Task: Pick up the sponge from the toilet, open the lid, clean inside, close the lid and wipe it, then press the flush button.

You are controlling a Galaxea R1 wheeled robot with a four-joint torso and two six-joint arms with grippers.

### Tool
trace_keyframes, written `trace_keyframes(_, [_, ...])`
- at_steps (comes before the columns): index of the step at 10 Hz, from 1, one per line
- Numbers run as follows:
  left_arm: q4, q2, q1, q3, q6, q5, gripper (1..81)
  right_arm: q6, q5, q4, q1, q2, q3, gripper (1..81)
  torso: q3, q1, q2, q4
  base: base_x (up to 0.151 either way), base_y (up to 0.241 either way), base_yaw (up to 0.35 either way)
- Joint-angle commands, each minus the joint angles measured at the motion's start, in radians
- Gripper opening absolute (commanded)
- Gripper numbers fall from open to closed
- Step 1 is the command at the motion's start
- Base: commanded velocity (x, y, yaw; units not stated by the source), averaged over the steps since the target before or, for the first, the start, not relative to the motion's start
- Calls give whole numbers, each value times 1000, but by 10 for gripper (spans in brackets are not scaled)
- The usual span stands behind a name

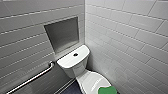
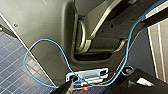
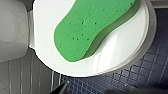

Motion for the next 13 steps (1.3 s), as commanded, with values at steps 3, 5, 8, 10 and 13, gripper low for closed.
trace_keyframes(3, [4,26,23,-36,2,78,811,58,-26,0,110,35,-86,811,-96,109,-171,0,0,0,0])
trace_keyframes(5, [4,26,23,-36,2,80,811,92,-23,0,113,46,-103,811,-133,144,-226,0,0,0,0])
trace_keyframes(8, [1,26,23,-36,2,80,811,157,12,0,128,45,-103,811,-111,128,-201,0,0,0,0])
trace_keyframes(10, [1,26,23,-36,2,80,811,157,18,1,138,48,-100,811,-121,135,-211,0,0,0,0])
trace_keyframes(13, [1,26,22,-36,2,81,811,164,18,11,138,51,-125,811,-122,136,-211,0,0,0,0])
